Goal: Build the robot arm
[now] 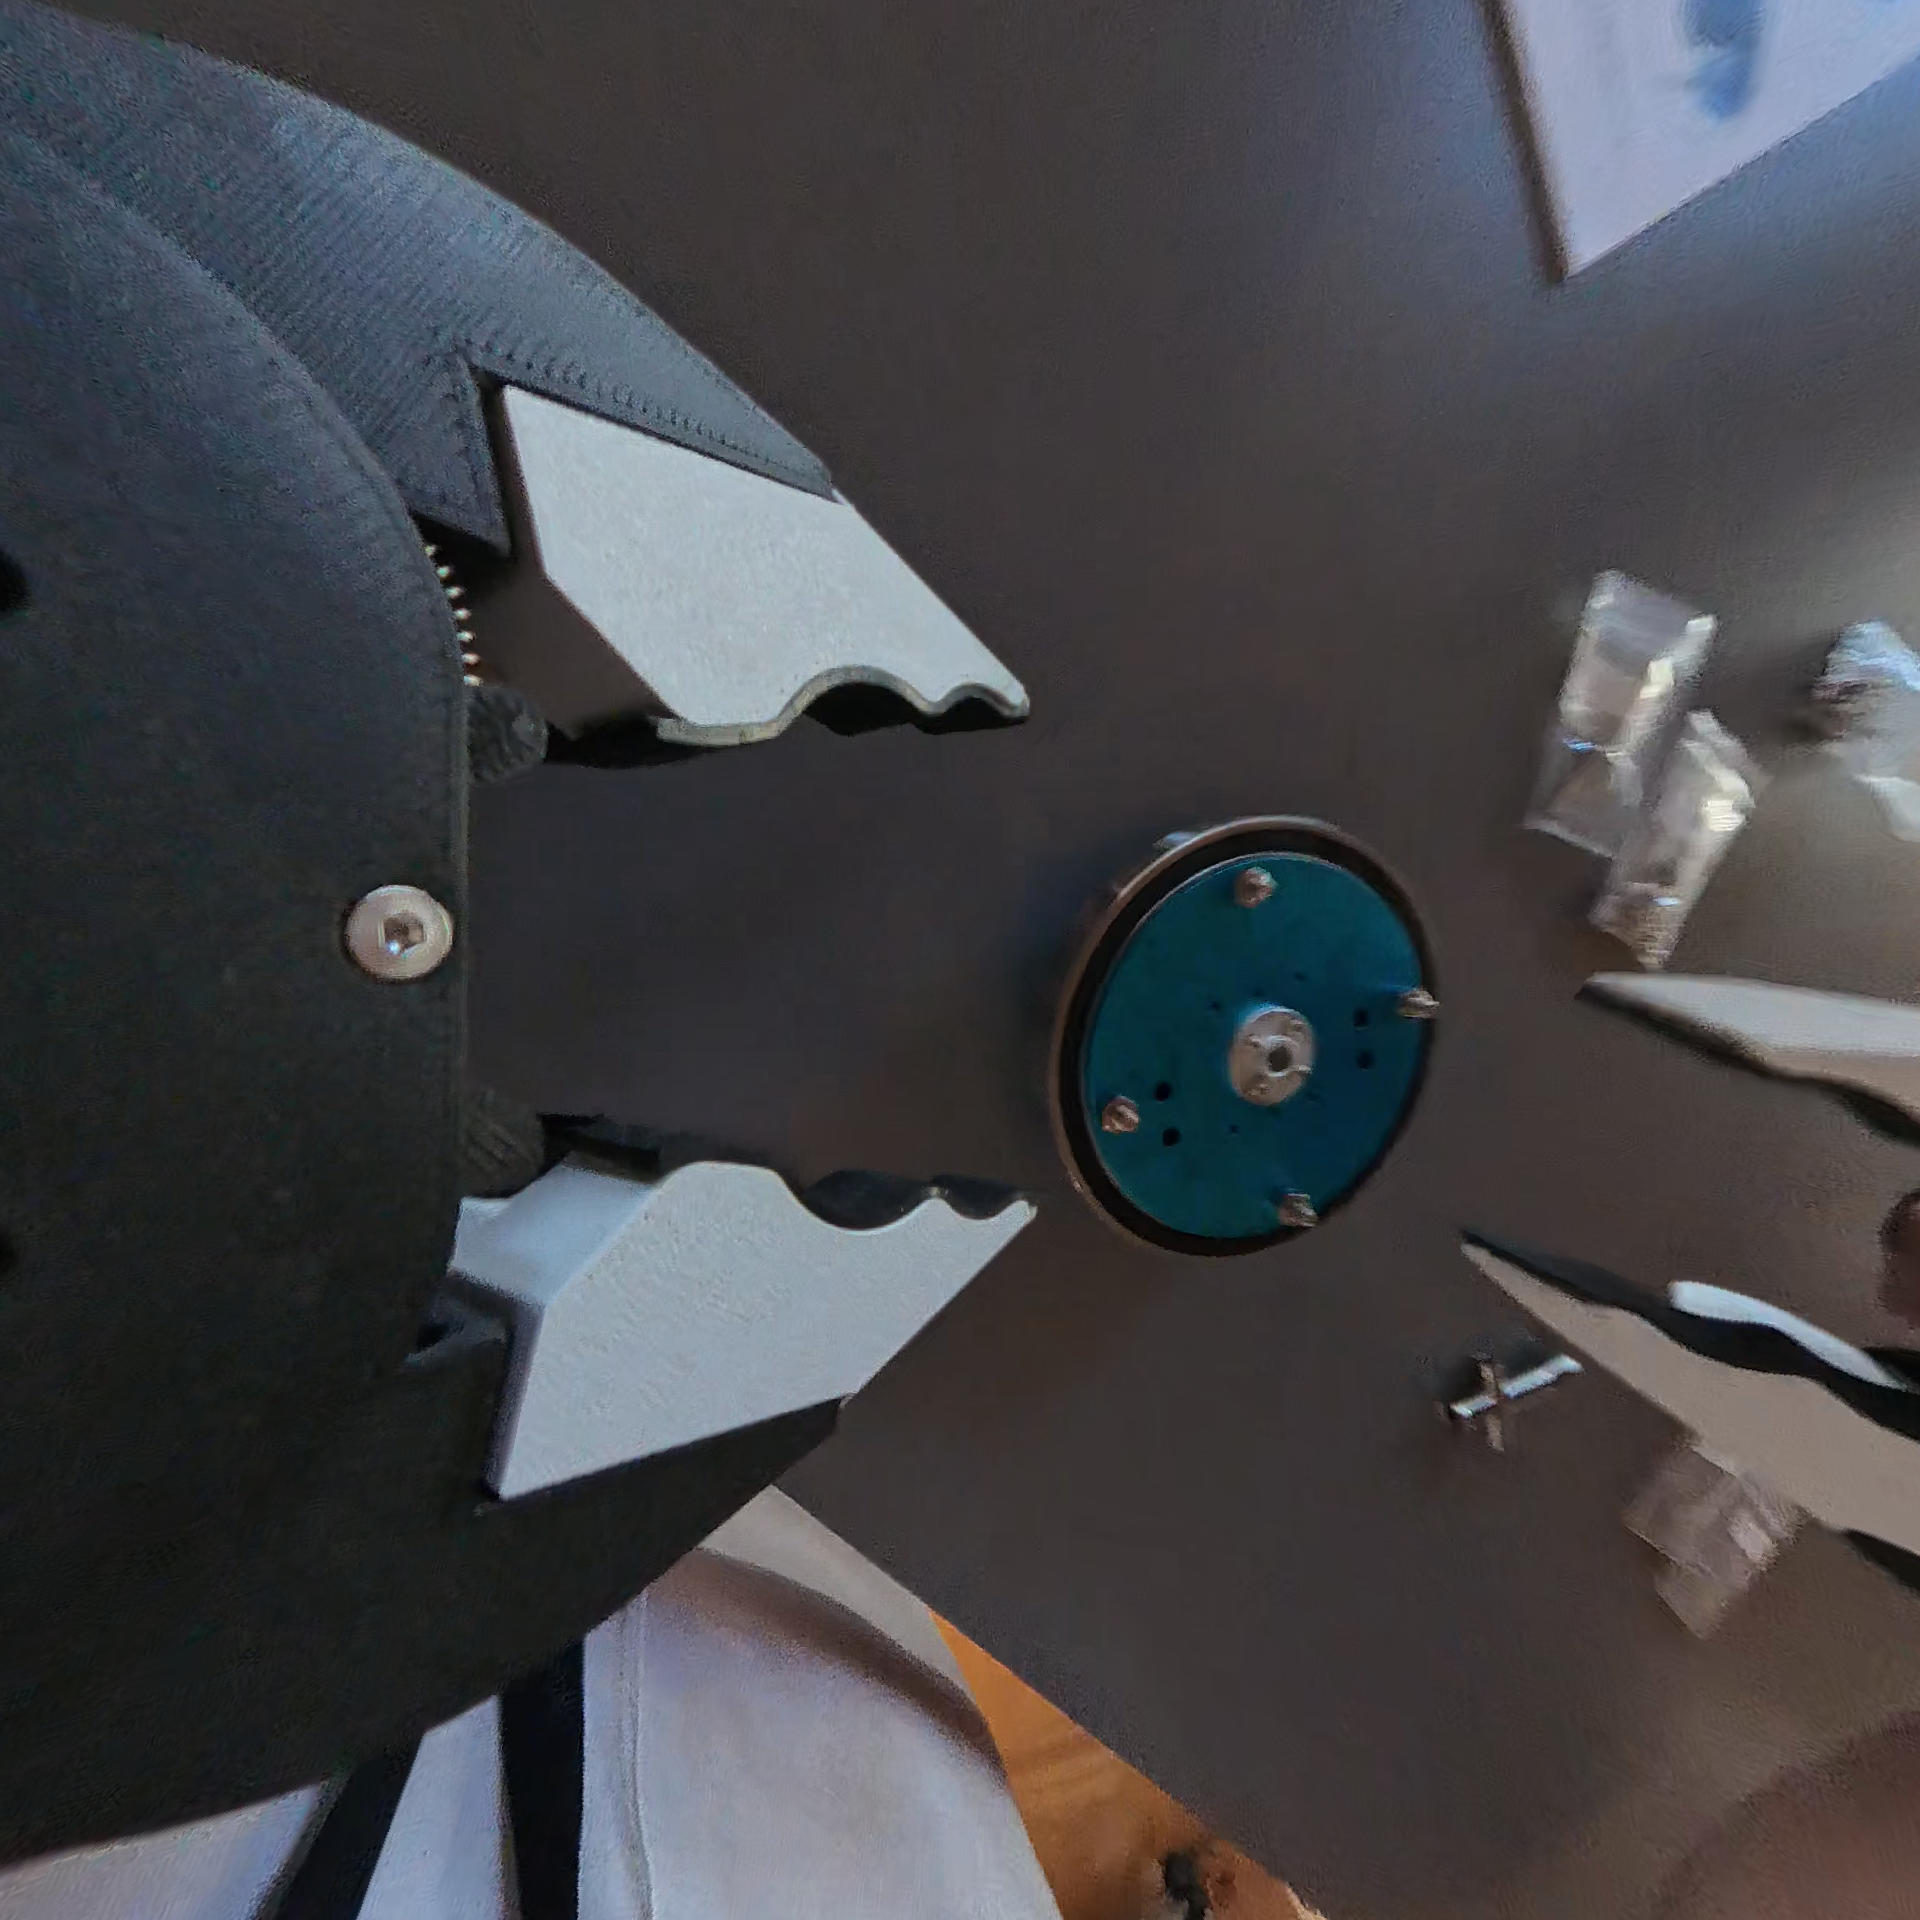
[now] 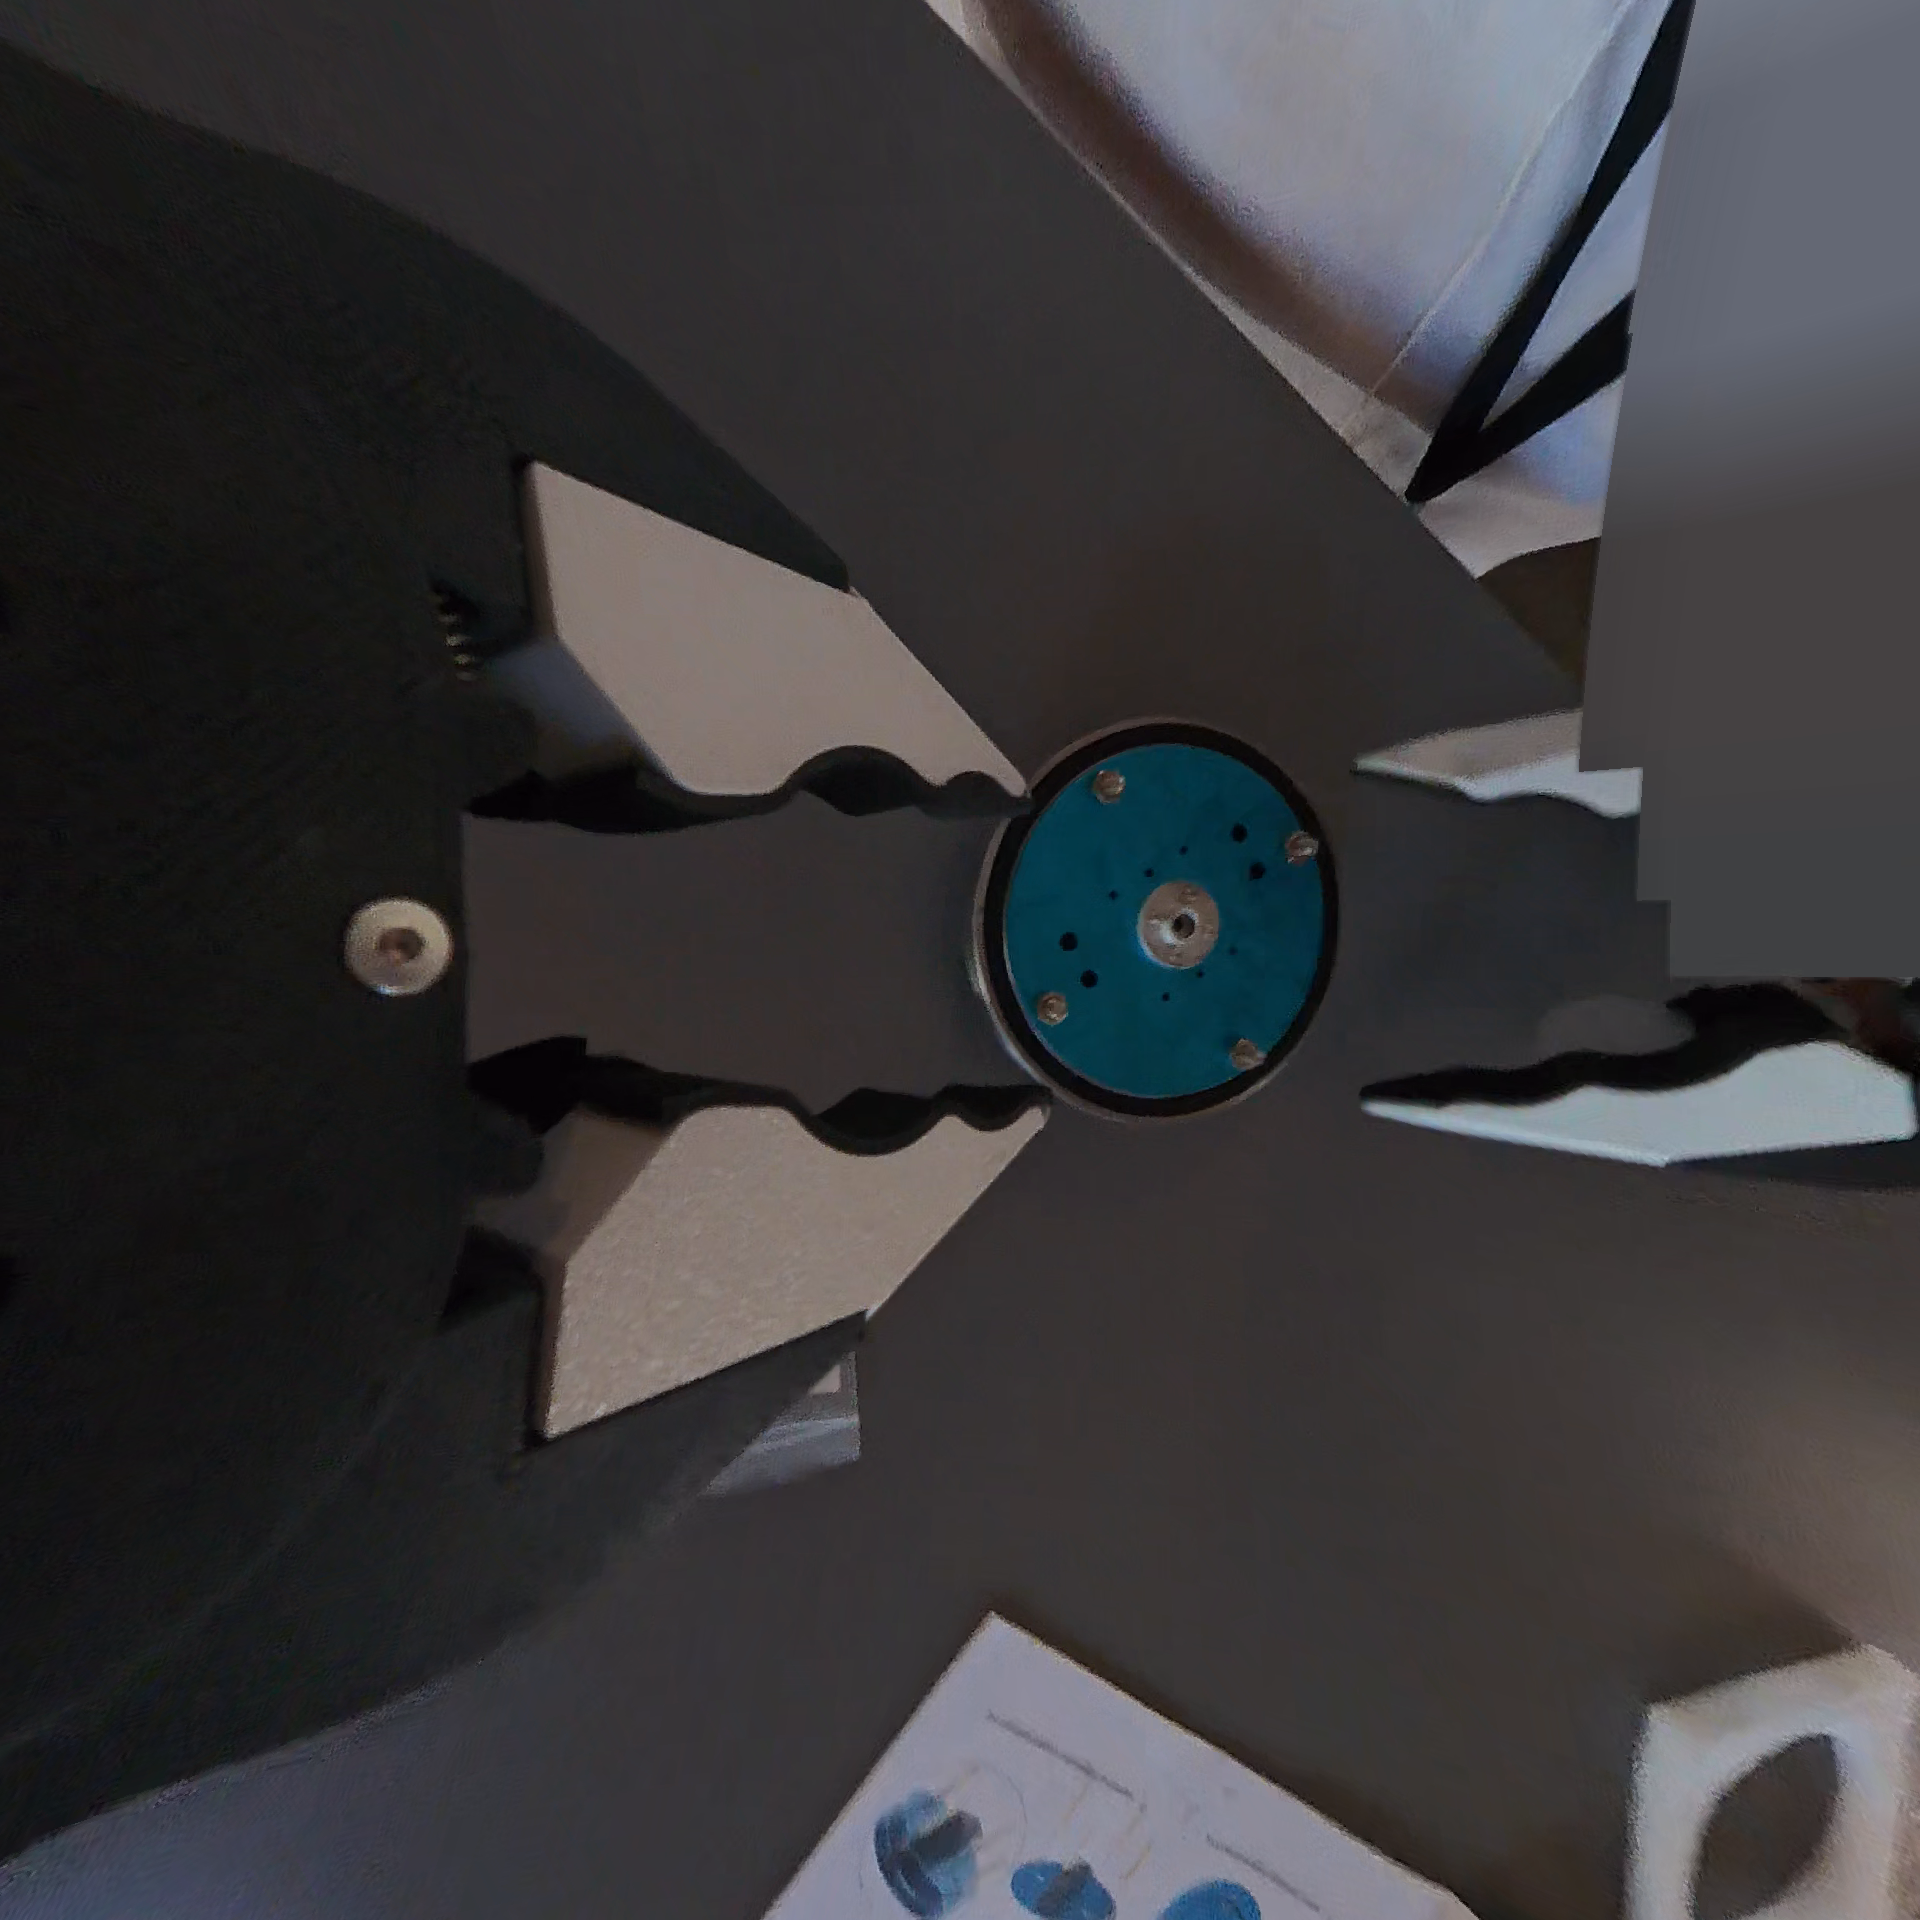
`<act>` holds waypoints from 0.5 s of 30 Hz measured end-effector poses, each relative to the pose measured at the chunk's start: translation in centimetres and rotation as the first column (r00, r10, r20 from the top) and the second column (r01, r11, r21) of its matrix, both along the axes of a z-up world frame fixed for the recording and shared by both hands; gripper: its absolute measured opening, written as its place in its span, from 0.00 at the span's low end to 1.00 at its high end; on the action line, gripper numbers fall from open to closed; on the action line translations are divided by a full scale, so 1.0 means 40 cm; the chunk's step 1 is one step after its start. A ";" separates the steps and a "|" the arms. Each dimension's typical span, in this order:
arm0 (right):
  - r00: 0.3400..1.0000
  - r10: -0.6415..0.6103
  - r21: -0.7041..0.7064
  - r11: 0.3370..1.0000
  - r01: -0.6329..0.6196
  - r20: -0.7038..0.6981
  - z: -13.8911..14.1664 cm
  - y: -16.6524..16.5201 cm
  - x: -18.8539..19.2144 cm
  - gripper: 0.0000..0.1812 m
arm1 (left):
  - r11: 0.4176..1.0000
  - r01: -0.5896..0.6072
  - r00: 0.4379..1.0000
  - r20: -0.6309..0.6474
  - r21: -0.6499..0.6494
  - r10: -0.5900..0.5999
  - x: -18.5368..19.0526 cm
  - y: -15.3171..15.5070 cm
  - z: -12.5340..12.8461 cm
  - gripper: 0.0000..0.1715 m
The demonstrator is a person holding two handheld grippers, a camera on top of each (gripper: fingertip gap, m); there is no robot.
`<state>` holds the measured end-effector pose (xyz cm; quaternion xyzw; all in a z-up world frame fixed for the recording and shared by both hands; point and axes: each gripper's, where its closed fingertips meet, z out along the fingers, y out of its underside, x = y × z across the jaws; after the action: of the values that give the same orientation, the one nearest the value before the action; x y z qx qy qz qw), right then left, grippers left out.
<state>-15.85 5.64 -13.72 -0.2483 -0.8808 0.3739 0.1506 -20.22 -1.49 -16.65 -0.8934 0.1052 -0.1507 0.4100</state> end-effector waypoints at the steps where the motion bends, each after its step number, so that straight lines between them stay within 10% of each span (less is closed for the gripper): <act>1: 0.999 -0.008 -0.016 1.000 0.008 0.038 -0.018 0.008 -0.006 0.32 | 0.999 -0.015 1.000 -0.007 -0.037 0.015 0.009 -0.004 -0.009 0.50; 7: 0.974 0.067 -0.107 0.993 -0.045 0.216 -0.097 0.005 0.008 0.37 | 0.995 -0.094 0.993 -0.070 -0.016 0.093 0.044 0.021 -0.021 0.45; 15: 0.980 -0.011 -0.113 0.993 0.034 0.197 -0.093 -0.029 0.047 0.16 | 0.982 -0.187 0.954 -0.232 0.041 0.191 -0.049 0.014 -0.030 0.33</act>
<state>-13.98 4.47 -17.43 -0.3023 -0.8654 0.3962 0.0528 -22.17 -0.95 -17.85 -0.9071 0.0685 -0.0030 0.4153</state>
